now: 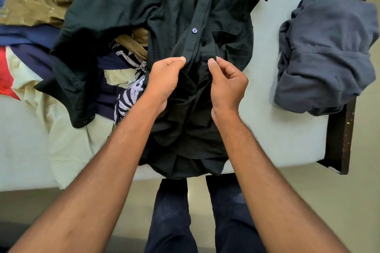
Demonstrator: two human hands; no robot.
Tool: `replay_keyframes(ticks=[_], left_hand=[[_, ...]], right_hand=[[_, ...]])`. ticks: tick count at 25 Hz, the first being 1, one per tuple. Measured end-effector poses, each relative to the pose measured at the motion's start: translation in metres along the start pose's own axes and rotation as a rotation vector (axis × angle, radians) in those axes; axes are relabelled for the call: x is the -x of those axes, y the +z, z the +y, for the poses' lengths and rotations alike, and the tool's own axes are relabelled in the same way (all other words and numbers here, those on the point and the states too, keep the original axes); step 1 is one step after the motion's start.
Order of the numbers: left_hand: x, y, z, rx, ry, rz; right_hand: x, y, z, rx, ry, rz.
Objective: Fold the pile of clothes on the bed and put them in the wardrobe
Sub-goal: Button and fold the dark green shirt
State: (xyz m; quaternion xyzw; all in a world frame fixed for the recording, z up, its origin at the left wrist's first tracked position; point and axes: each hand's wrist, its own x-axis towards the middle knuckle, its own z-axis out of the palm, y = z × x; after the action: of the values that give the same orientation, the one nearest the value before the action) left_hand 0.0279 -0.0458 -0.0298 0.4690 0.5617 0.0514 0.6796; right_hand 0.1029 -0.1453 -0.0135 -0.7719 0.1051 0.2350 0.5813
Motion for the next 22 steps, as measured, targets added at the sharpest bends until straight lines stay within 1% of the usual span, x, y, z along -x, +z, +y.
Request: replay_keyframes(ticks=[2, 4, 6, 8, 9, 10, 12, 14, 19, 22], left_hand=[[0.003, 0.001, -0.003, -0.075, 0.055, -0.017], [0.009, 0.003, -0.001, -0.023, 0.094, 0.015], [0.012, 0.004, -0.003, 0.038, 0.163, 0.089], [0.014, 0.003, -0.008, -0.126, 0.293, 0.182], [0.016, 0.004, -0.01, -0.207, 0.353, 0.201], [0.018, 0.005, -0.011, -0.24, 0.381, 0.201], [0.021, 0.007, -0.012, -0.202, 0.39, 0.166], [0.022, 0.006, -0.013, -0.179, 0.385, 0.153], [0.018, 0.005, -0.014, -0.134, 0.265, 0.14], [0.02, 0.011, -0.012, -0.054, 0.205, 0.145]], right_hand=[[-0.004, -0.003, 0.004, 0.04, -0.059, 0.021], [-0.006, -0.006, 0.005, 0.104, -0.154, 0.041], [-0.006, -0.007, 0.004, 0.162, -0.237, 0.028], [-0.004, -0.005, 0.002, 0.217, -0.289, 0.011], [-0.002, -0.003, 0.001, 0.254, -0.32, -0.003], [0.0, -0.001, 0.0, 0.302, -0.35, -0.025], [0.002, 0.004, 0.0, 0.392, -0.351, -0.082], [0.001, 0.007, 0.002, 0.423, -0.295, -0.122], [0.004, 0.006, 0.01, 0.373, -0.227, -0.18], [0.006, 0.006, 0.015, 0.351, -0.238, -0.143]])
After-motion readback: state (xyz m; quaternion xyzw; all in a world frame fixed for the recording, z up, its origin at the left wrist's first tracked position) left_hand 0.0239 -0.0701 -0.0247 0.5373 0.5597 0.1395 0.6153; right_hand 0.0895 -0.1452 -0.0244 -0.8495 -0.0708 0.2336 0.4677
